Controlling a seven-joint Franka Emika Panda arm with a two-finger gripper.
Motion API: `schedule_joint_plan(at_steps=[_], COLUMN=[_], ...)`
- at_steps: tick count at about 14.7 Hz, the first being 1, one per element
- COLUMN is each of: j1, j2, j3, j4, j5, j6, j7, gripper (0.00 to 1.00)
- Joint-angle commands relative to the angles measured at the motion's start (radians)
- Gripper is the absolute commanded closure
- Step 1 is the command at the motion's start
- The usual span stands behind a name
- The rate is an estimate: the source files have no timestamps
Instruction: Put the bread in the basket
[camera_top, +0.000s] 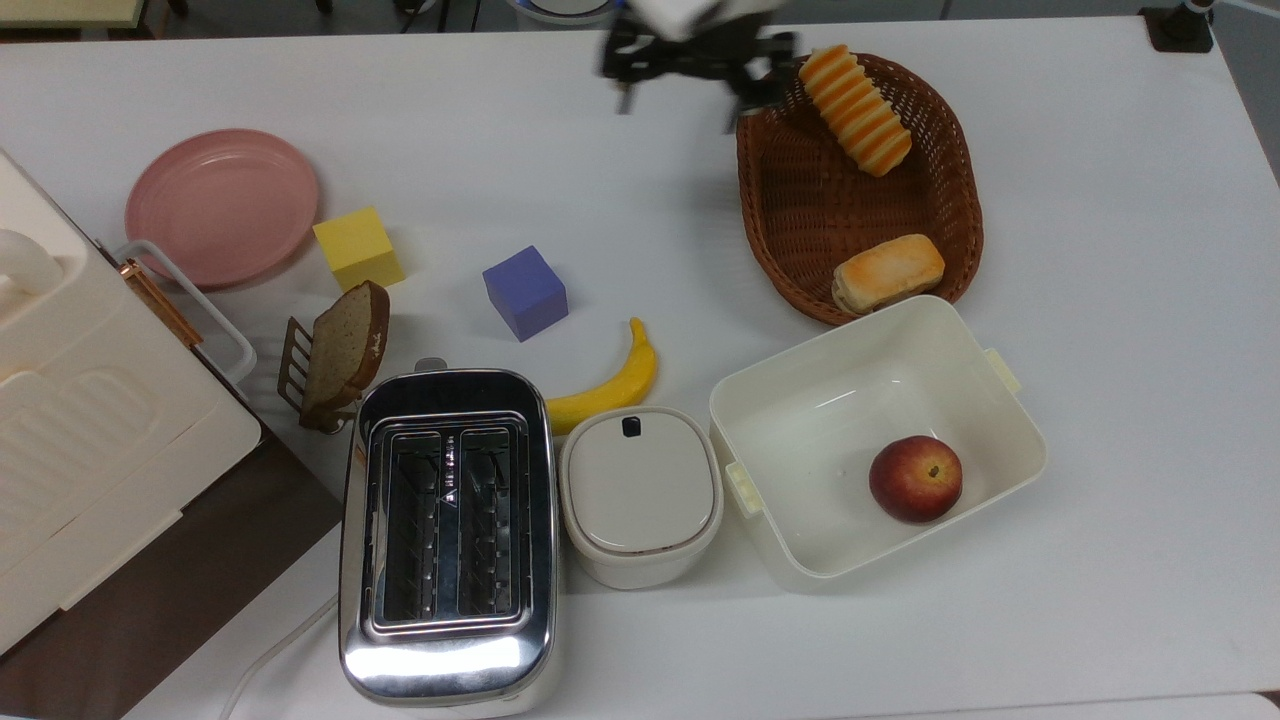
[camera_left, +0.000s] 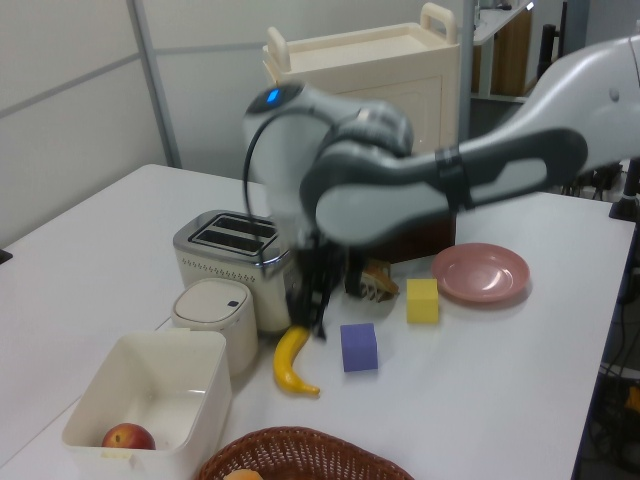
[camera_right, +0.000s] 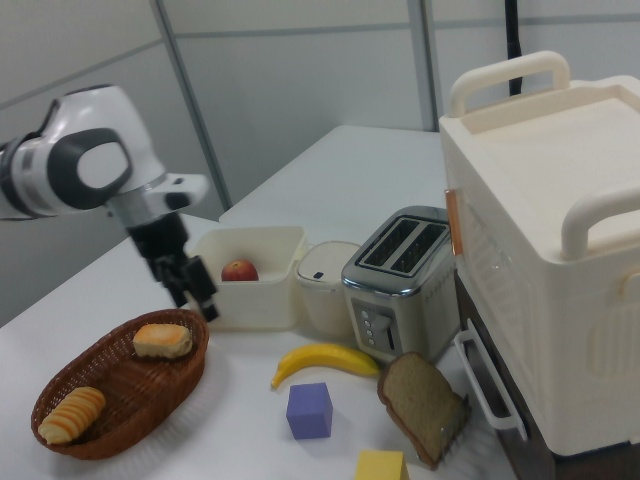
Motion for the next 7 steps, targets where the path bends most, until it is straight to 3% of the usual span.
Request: schedule_joint_plan(at_steps=[1,3,6,7], j1=[-0.137,-0.132,-0.147,-0.138], j2=[-0.03,-0.056,-0.062,-0.073], j3=[-0.025,-0.146,-0.208,-0.26], j4=[0.044,0.045,0.093,0.094], j5=[-0.02,-0.004,0.067,0.1], j6=[0.002,0.005,-0.006,-0.004], j7=[-0.109,-0.179,-0.246,-0.249], gripper=[0.0,0.0,0.0,0.0])
